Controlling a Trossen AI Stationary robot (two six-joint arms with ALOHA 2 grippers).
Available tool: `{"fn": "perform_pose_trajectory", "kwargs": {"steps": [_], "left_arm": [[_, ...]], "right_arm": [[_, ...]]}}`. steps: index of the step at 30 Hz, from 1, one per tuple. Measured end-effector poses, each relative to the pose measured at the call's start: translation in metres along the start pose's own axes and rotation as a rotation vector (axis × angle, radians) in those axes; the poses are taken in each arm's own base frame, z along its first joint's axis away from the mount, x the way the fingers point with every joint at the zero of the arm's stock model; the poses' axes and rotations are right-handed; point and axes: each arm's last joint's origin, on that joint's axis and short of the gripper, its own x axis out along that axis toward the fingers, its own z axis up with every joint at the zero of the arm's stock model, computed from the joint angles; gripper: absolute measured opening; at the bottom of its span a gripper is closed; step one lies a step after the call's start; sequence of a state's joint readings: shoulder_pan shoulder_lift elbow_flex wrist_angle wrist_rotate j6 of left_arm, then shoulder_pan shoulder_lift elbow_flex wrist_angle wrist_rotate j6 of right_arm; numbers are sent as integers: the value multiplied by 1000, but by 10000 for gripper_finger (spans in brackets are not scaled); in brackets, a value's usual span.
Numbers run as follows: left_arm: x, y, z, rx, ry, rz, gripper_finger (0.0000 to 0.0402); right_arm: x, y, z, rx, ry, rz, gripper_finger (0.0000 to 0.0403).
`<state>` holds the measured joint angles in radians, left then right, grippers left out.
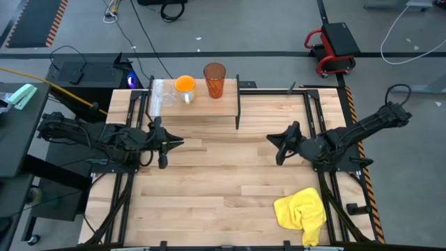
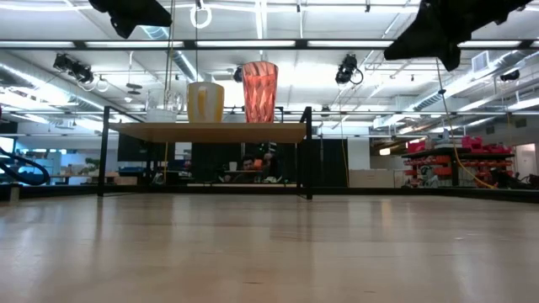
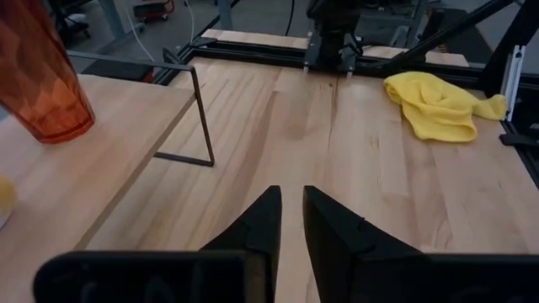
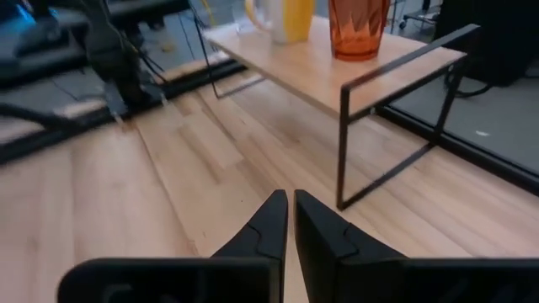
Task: Stack small to large cups/mugs on shelf
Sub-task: Return to Home Position
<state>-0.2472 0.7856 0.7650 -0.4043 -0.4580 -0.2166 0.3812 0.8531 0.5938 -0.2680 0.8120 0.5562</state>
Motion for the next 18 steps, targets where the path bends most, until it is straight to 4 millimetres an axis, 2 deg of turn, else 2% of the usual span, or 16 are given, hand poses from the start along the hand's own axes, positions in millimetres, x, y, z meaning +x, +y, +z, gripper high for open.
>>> {"fn": "perform_pose_trajectory", "kwargs": {"steps": [10, 14, 18], "left_arm": [[0, 0, -1, -6, 5, 1, 58], [0, 0, -1, -5, 7, 2, 63], [0, 0, -2, -2, 13, 3, 62]], "right_arm": [[5, 1, 50, 127, 16, 117, 32], [10, 1, 64, 134, 105, 105, 38], [18, 1, 72, 150, 232, 33, 65]]}}
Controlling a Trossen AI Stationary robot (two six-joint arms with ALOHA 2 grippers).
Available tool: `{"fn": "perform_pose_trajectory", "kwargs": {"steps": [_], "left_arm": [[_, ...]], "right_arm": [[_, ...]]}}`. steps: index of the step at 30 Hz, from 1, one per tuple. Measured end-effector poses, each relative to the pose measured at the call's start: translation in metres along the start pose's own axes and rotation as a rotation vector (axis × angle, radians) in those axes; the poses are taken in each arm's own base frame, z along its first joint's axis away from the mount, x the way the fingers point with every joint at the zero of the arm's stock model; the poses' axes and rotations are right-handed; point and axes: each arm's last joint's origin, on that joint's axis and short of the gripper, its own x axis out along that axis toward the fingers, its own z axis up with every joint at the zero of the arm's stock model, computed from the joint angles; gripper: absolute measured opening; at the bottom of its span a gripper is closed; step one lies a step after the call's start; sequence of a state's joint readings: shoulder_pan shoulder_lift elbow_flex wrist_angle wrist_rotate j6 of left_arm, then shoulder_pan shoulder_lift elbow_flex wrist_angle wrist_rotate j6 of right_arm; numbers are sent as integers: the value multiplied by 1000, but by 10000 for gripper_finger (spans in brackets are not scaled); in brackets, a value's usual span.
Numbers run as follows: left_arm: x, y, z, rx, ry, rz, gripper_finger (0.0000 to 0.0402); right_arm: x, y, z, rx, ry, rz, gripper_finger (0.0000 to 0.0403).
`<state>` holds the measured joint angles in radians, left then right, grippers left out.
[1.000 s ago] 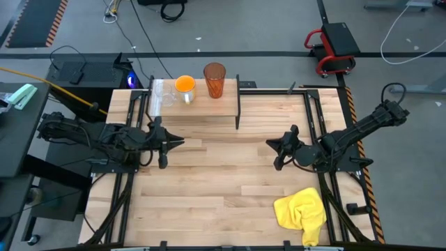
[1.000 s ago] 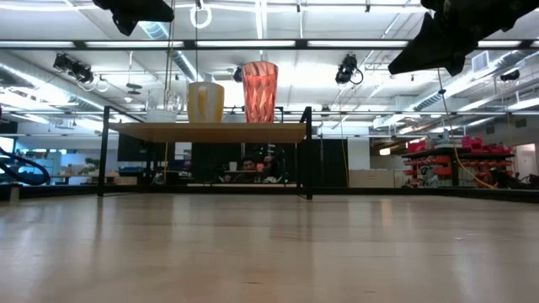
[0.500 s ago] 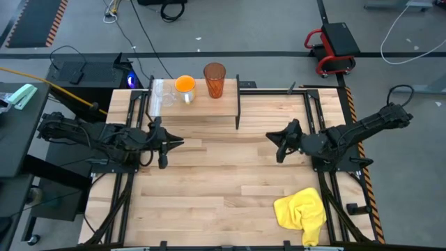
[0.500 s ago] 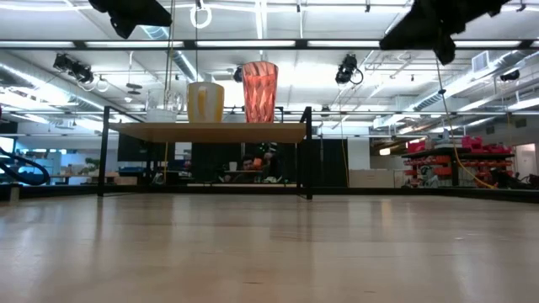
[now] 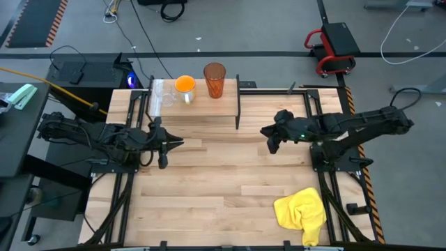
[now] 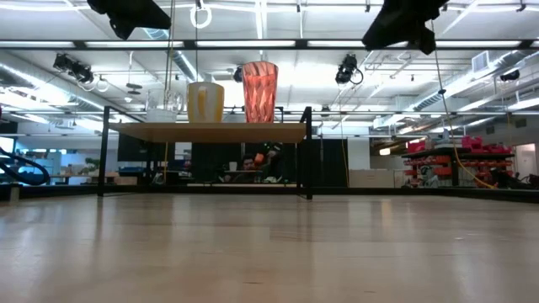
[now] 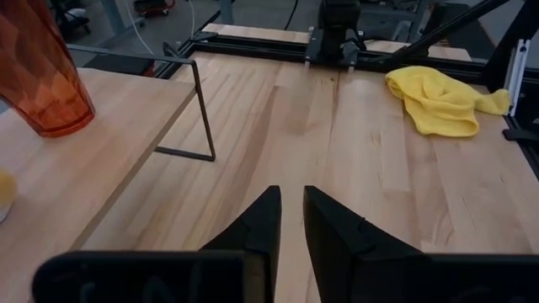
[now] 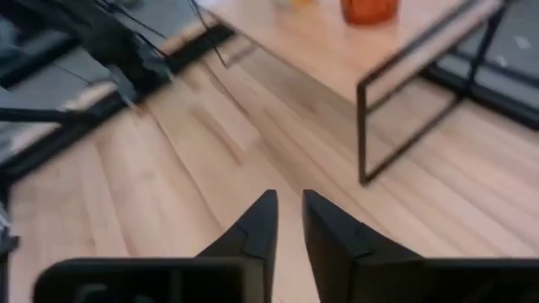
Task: Stack small to large cups/mugs on shelf
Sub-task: Return to Home Position
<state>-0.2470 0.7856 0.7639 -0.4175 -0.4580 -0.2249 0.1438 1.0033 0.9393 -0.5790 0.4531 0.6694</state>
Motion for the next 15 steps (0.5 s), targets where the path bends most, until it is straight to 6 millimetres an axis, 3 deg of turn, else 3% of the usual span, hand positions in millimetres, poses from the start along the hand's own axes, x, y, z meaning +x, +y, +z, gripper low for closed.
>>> {"fn": "perform_pose_trajectory", "kwargs": {"steps": [9, 15], "left_arm": [[0, 0, 0, -4, 1, 0, 60], [0, 0, -1, -16, 10, 2, 63]], "right_arm": [[22, 20, 17, -15, 148, -58, 148], [32, 28, 19, 35, 259, -112, 161]]}}
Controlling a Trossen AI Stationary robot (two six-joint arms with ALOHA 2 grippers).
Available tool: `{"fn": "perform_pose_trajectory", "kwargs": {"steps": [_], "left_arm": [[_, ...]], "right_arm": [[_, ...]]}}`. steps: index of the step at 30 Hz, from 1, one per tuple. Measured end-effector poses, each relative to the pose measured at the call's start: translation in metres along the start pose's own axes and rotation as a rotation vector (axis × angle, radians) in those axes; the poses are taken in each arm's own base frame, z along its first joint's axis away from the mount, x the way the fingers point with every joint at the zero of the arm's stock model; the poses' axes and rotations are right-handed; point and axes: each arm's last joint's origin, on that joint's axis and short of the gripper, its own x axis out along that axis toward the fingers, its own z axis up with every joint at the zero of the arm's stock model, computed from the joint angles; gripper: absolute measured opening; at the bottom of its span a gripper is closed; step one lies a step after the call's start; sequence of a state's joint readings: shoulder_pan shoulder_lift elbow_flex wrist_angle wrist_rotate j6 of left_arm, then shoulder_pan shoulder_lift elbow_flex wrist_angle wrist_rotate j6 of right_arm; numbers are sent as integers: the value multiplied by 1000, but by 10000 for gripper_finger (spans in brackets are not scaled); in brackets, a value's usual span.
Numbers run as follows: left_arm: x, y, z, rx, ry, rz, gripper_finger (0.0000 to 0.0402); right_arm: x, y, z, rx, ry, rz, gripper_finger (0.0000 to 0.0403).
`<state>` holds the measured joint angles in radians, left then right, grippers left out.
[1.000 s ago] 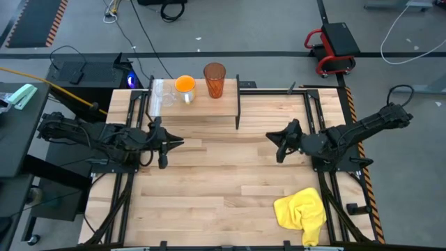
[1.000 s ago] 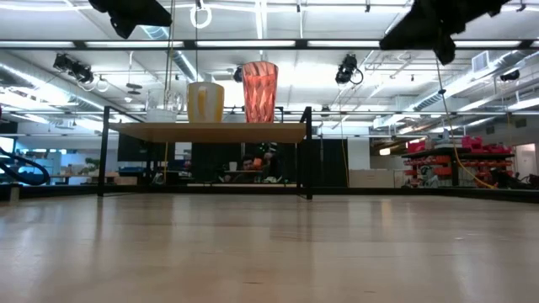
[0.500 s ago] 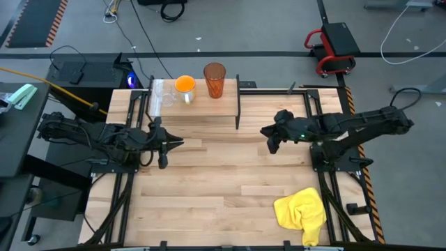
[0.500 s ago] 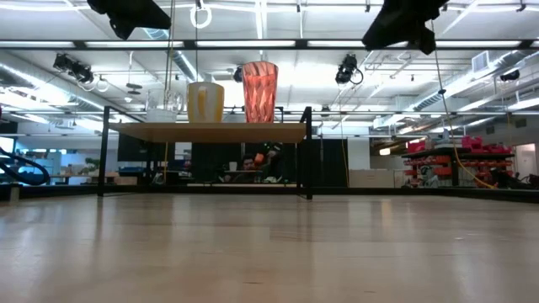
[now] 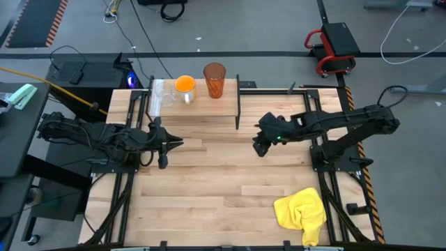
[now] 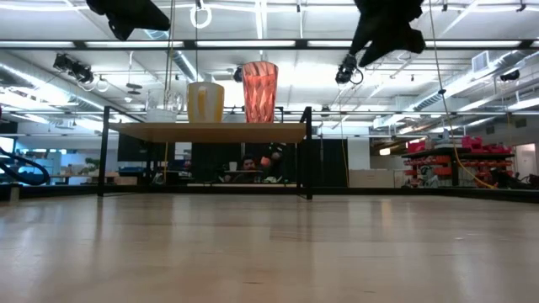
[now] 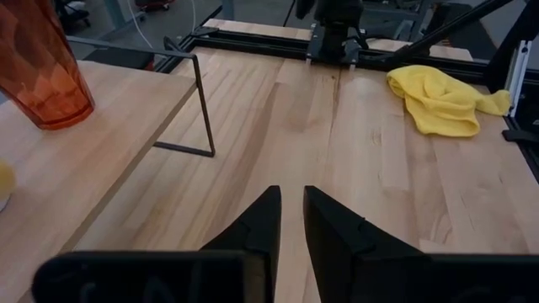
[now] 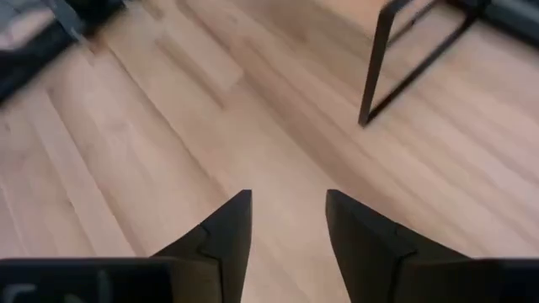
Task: Stack small to large cups/mugs on shelf
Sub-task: Return to Home Position
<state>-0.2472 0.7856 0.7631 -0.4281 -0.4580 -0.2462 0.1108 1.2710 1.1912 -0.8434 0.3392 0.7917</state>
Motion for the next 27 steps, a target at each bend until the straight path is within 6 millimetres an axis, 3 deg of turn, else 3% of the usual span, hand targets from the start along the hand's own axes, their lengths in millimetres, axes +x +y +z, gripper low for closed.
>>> {"fn": "perform_pose_trajectory", "kwargs": {"steps": [11, 17, 22, 27], "left_arm": [[0, 0, -1, -3, 8, 2, 62], [0, 0, -1, -5, 13, 4, 60], [0, 0, -1, -6, 12, 3, 58], [0, 0, -1, -6, 13, 4, 64]], "right_arm": [[42, 5, -19, -4, 268, -145, 148], [63, 7, -26, -45, 337, -199, 120], [65, 1, -20, -6, 364, -184, 70], [52, -2, -2, 24, 353, -125, 10]]}}
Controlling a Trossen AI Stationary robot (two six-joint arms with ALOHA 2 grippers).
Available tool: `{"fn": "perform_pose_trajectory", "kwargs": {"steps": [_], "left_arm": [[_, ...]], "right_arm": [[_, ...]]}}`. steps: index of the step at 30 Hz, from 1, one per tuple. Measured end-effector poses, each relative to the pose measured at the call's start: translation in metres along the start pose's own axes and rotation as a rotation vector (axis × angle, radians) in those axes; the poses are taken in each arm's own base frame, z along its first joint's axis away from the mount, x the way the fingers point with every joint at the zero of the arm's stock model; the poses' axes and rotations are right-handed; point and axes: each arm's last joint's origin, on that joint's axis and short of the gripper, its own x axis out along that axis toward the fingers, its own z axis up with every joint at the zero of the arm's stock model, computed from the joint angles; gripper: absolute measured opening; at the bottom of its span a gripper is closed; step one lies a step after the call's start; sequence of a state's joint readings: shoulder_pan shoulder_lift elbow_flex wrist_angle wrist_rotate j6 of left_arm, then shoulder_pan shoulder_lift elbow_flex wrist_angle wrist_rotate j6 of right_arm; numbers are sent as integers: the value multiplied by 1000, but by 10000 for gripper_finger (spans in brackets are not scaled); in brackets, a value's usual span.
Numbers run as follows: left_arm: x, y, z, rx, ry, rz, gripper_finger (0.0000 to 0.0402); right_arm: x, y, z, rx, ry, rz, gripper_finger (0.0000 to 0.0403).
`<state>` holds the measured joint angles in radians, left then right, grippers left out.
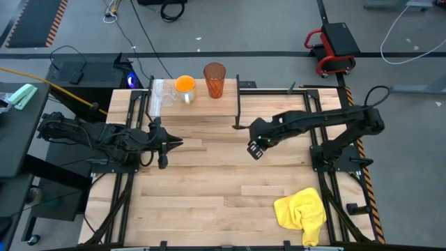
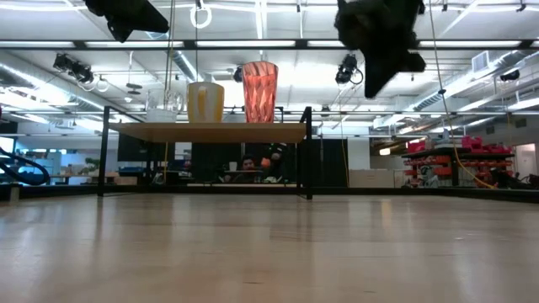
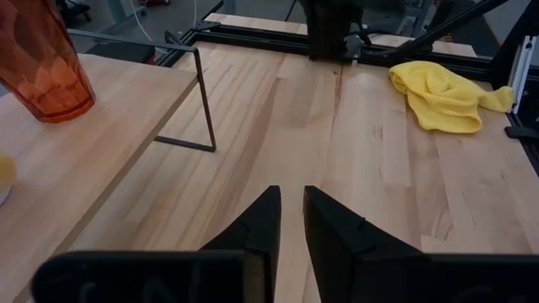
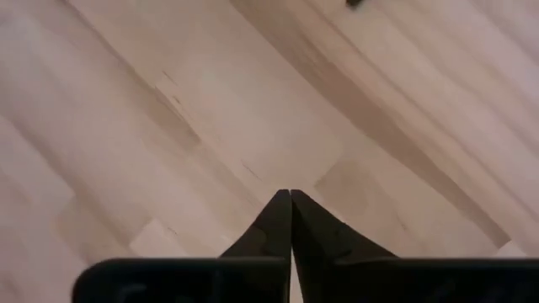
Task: Stack small to large cups/mugs on shelf
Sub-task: Return to Home Position
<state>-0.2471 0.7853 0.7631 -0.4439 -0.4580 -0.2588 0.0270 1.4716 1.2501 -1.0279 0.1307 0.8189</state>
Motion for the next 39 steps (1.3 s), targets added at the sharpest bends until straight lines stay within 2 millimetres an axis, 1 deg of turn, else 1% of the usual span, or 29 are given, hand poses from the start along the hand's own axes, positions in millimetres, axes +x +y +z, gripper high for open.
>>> {"fn": "perform_pose_trajectory", "kwargs": {"steps": [6, 9, 12, 15, 18, 21, 24, 28, 32, 36, 39], "left_arm": [[0, 0, 0, -11, 2, 1, 60], [0, 0, 0, -13, 3, 1, 58], [0, 0, -1, -15, 7, 2, 60], [0, 0, -2, -10, 17, 5, 64], [0, 1, -2, -10, 18, 5, 66], [0, 0, -2, -10, 18, 5, 64], [0, 0, -2, -8, 18, 5, 59], [0, 1, -2, -5, 20, 6, 54], [0, 1, -4, 21, 37, 11, 53], [0, 3, -6, 26, 51, 65, 56], [0, 5, -8, 26, 56, 104, 56]], "right_arm": [[-43, 6, 17, 8, -77, 39, 13], [-59, 5, 21, 10, -114, 21, 6], [-64, 4, 23, -3, -145, -10, 5], [-62, 3, 21, -26, -137, -24, 8], [-59, 4, 17, -108, -141, -54, 7], [-62, 4, 3, -159, -216, -103, 7], [-70, -1, -19, -187, -311, -85, 6], [-77, -16, -51, -181, -480, 81, 7], [-72, -35, -79, -199, -641, 301, 8], [-66, -57, -99, -203, -769, 461, 8], [-63, -74, -108, -195, -810, 508, 8]]}}
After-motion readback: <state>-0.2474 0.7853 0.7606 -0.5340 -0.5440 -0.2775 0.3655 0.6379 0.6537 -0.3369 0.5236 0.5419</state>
